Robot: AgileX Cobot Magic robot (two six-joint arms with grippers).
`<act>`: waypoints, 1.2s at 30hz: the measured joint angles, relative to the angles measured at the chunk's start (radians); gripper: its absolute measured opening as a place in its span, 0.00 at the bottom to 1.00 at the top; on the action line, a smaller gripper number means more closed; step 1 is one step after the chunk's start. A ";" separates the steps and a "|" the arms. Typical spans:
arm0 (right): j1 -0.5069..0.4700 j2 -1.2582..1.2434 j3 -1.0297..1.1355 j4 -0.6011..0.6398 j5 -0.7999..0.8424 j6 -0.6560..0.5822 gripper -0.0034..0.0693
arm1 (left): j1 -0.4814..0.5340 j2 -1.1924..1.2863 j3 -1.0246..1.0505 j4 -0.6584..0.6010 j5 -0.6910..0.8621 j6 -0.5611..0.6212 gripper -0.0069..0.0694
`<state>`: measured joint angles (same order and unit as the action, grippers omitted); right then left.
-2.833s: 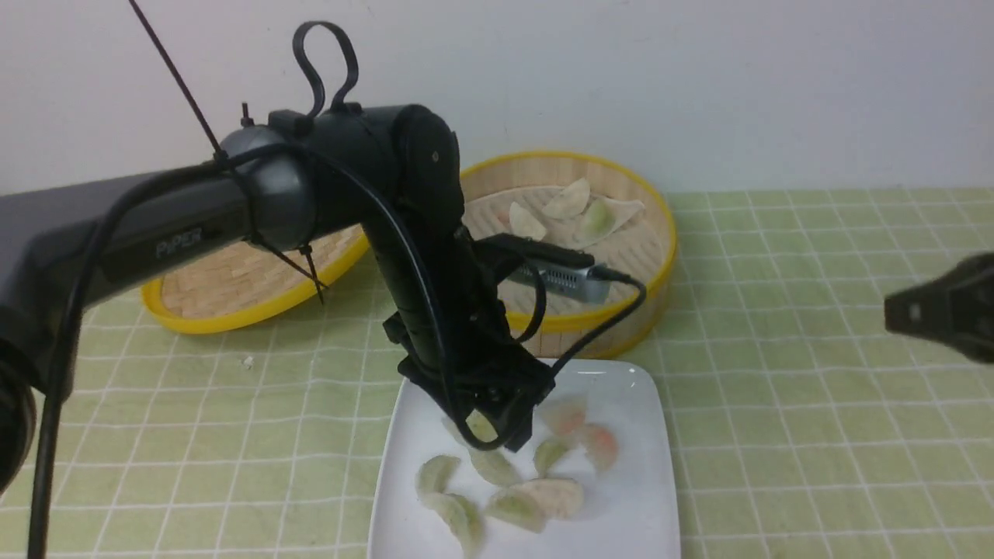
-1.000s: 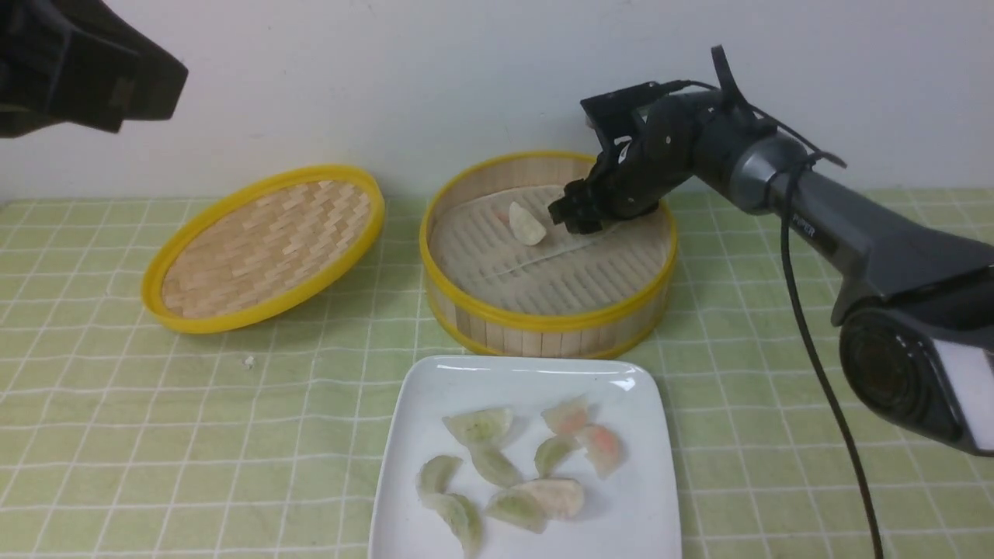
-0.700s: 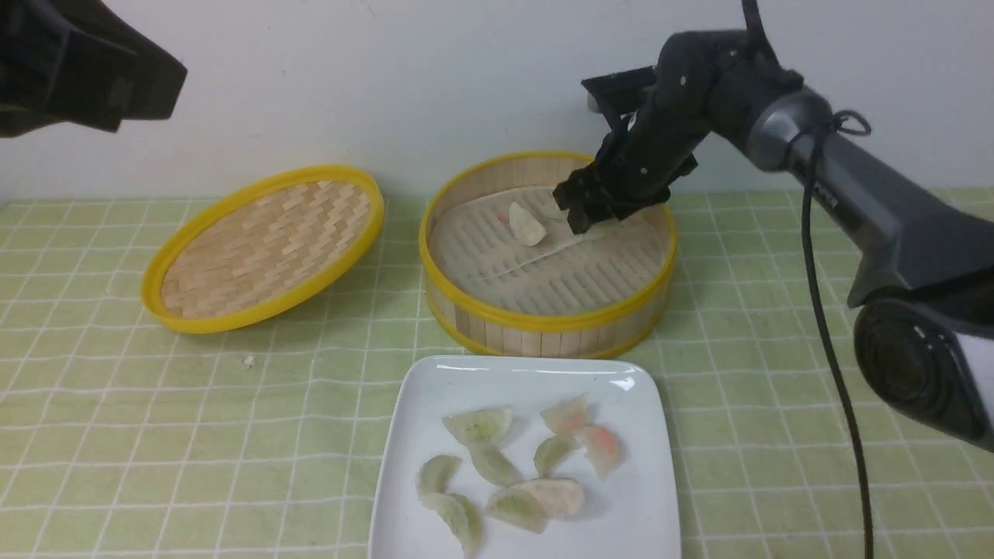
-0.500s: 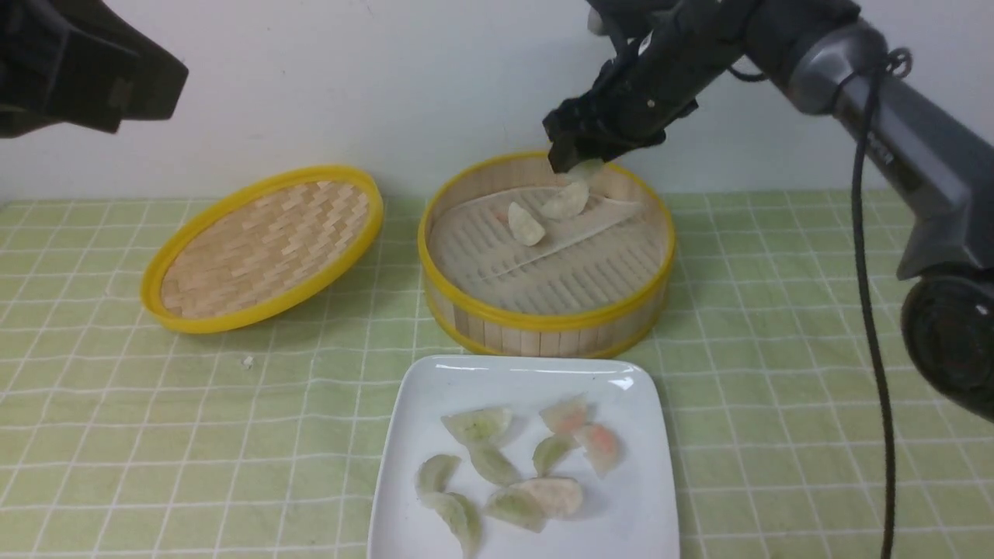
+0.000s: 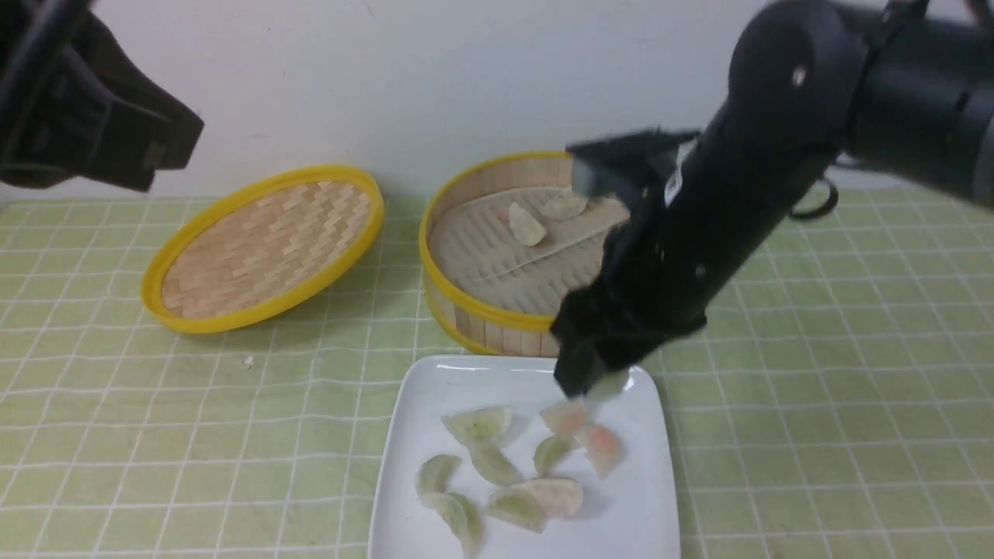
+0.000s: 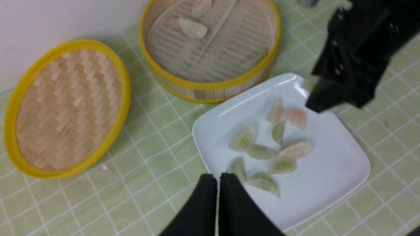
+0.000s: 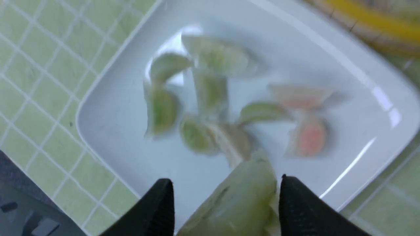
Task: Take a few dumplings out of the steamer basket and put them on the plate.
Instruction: Use the right arm to put the dumpling into the plate
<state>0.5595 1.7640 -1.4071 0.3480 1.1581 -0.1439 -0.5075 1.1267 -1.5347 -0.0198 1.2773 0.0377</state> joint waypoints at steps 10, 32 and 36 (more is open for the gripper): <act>0.040 0.103 0.202 -0.006 -0.159 0.105 0.57 | 0.000 0.000 0.073 -0.002 0.000 0.000 0.08; 0.040 -0.466 0.093 -0.326 -0.058 0.480 0.12 | 0.000 -0.056 0.076 -0.002 -0.001 0.029 0.08; 0.040 -0.791 0.192 -0.443 -0.145 0.563 0.04 | 0.000 -0.069 0.076 -0.006 -0.006 0.028 0.08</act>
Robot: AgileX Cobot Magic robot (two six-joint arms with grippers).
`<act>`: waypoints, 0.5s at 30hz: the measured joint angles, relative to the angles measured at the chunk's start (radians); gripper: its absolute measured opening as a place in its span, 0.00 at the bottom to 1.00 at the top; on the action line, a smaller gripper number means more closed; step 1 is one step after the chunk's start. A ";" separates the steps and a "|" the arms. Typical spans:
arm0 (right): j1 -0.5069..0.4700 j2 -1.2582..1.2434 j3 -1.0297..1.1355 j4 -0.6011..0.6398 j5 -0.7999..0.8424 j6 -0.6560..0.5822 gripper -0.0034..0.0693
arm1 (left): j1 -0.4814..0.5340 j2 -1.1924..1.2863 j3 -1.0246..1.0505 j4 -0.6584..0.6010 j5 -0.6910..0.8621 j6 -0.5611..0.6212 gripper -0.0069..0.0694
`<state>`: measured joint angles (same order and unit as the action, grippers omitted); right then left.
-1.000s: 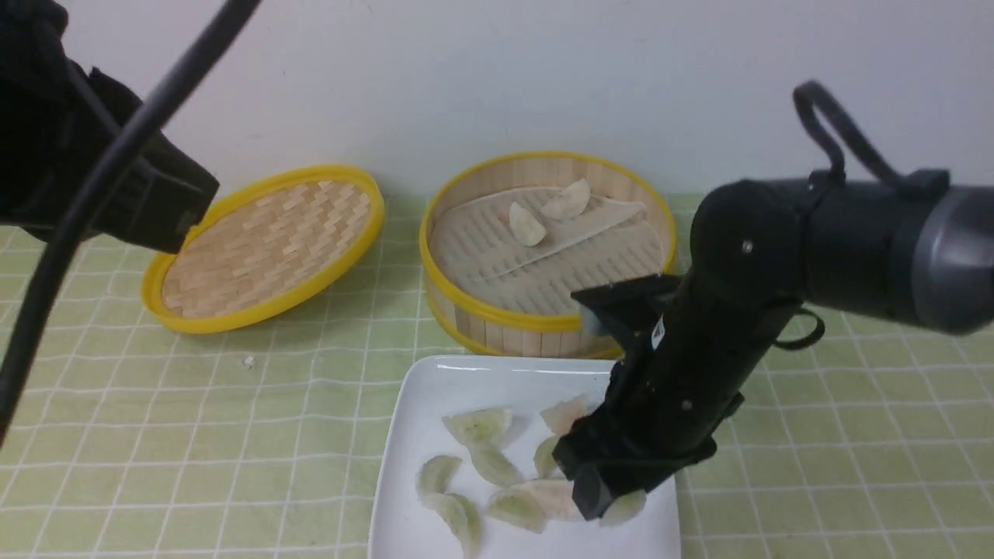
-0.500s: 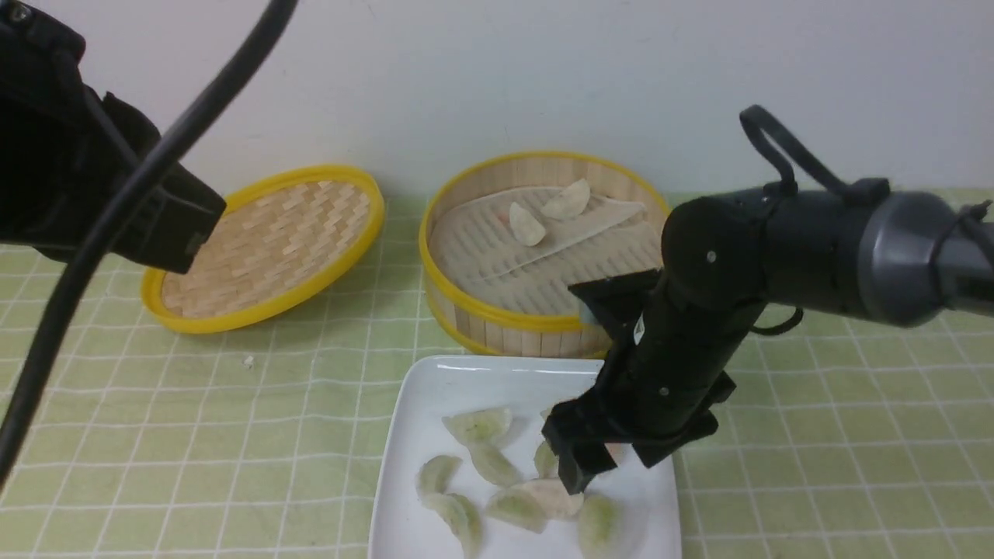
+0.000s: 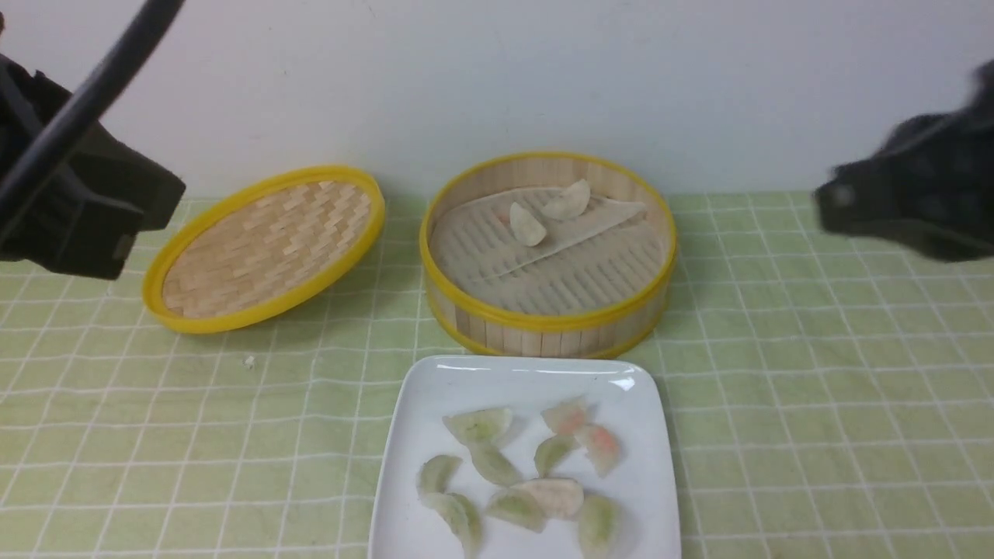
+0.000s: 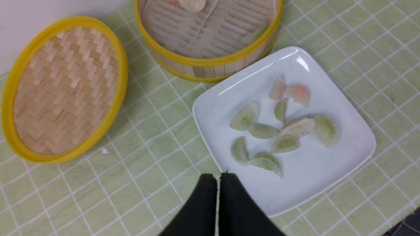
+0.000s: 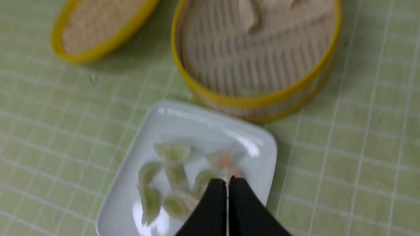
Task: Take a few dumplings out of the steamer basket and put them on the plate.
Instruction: Use the right arm to put the dumpling into the plate
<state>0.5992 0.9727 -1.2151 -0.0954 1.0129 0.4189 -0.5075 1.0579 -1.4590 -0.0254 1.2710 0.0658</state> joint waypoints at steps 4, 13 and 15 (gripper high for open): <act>0.000 -0.410 0.232 -0.139 -0.219 0.046 0.03 | 0.000 -0.022 0.001 -0.050 -0.001 -0.002 0.08; 0.000 -0.987 0.670 -0.297 -0.501 0.158 0.03 | 0.001 -0.046 0.002 -0.196 -0.145 -0.001 0.08; 0.000 -0.992 0.722 -0.308 -0.521 0.191 0.03 | 0.001 -0.046 0.011 -0.230 -0.191 0.006 0.08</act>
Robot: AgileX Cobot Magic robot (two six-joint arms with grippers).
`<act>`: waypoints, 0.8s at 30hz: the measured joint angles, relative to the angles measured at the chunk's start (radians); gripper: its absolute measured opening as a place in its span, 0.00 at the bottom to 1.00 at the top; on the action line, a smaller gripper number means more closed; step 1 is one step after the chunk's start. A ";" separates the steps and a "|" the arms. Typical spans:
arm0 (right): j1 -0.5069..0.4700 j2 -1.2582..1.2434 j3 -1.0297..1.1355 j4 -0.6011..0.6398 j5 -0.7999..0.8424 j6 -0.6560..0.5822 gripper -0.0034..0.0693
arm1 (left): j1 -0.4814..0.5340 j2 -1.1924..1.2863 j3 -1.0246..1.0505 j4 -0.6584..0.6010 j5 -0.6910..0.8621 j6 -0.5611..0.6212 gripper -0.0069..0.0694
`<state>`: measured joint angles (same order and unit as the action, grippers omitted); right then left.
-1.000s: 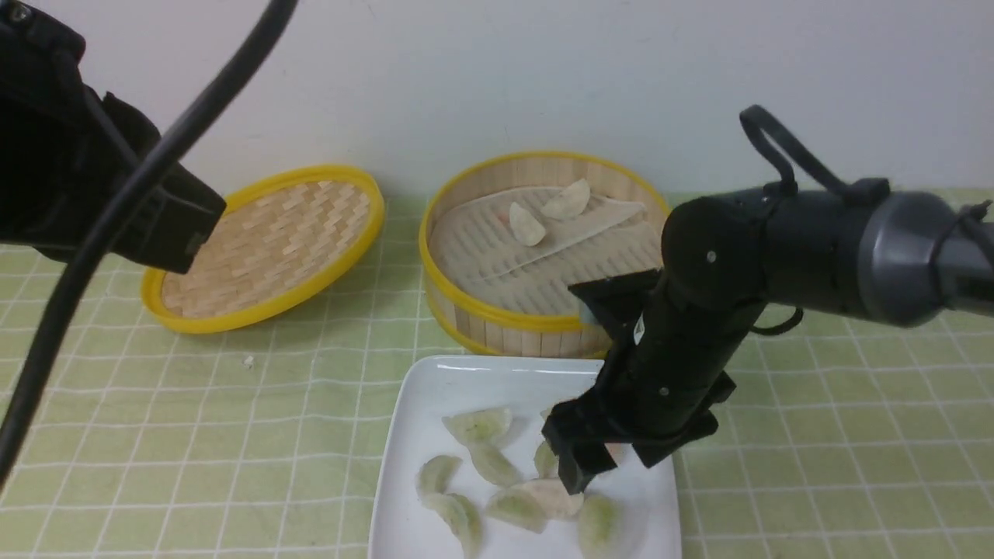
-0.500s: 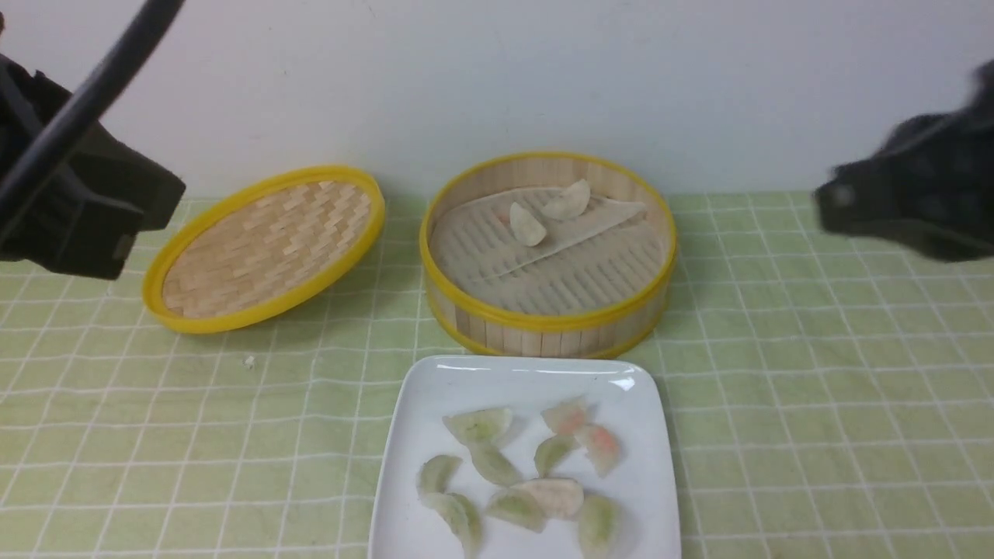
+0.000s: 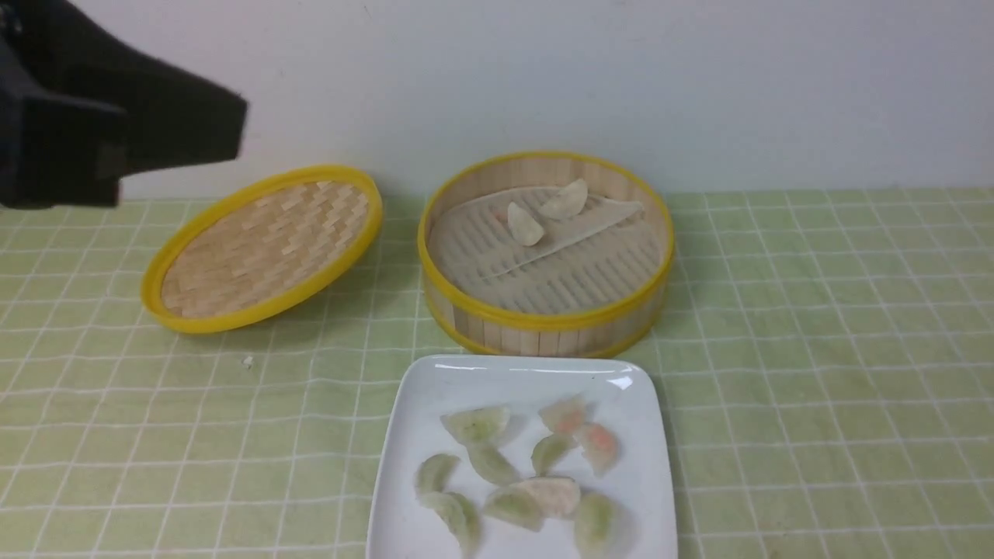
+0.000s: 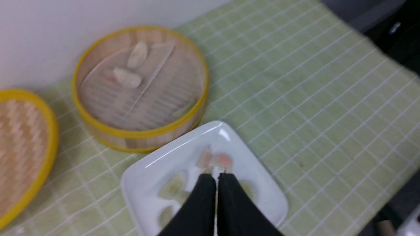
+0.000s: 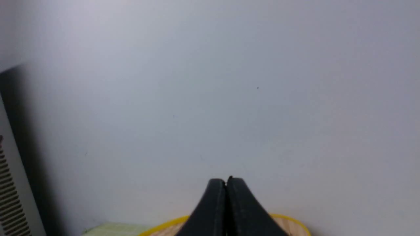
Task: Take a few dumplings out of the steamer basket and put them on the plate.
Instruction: Use the right arm to put the dumpling into the plate
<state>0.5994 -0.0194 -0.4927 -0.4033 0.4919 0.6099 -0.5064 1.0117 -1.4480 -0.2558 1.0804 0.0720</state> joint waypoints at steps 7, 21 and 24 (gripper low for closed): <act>0.000 0.008 0.039 -0.012 -0.087 0.021 0.03 | 0.000 -0.085 0.148 0.010 -0.071 0.003 0.08; 0.000 0.009 0.042 -0.017 -0.091 0.021 0.03 | 0.000 -0.626 0.713 0.076 -0.486 -0.027 0.08; 0.000 0.009 0.042 -0.019 -0.091 0.021 0.03 | 0.000 -0.685 0.816 0.077 -0.505 -0.027 0.08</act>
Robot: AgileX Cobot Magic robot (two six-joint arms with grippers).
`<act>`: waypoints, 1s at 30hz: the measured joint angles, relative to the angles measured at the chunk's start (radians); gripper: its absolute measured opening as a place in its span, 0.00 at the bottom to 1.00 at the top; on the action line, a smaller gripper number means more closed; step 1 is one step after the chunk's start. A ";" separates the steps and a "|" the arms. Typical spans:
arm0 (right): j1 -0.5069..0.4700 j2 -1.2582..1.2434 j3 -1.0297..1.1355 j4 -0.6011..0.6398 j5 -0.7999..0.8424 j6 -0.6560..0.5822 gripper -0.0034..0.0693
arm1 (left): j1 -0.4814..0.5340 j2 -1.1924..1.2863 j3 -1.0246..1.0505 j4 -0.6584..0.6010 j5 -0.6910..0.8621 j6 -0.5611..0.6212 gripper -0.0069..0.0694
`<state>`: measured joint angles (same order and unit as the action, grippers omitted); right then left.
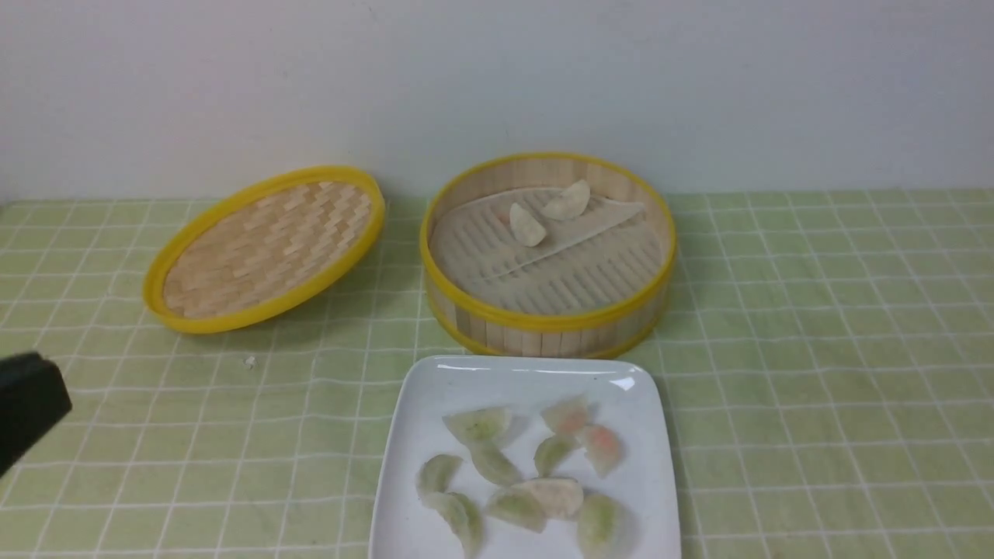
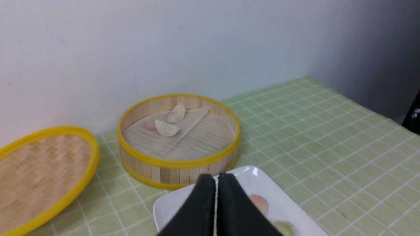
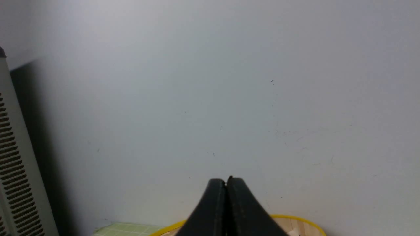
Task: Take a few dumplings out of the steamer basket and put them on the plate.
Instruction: Use the right arm to put the dumpling into the plate
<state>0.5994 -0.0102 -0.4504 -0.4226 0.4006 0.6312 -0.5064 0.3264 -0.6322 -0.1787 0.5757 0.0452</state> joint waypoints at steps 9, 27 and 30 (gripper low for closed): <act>0.000 0.000 0.000 -0.001 -0.002 0.000 0.03 | 0.000 -0.025 0.116 0.081 -0.010 -0.007 0.08; 0.000 0.000 0.000 -0.001 -0.003 0.000 0.03 | 0.418 -0.331 0.646 0.187 -0.245 -0.039 0.08; 0.000 0.000 0.000 -0.001 -0.003 0.000 0.03 | 0.435 -0.337 0.659 0.167 -0.214 -0.034 0.08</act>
<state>0.5994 -0.0102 -0.4504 -0.4236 0.3978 0.6312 -0.0716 -0.0106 0.0270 -0.0120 0.3614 0.0109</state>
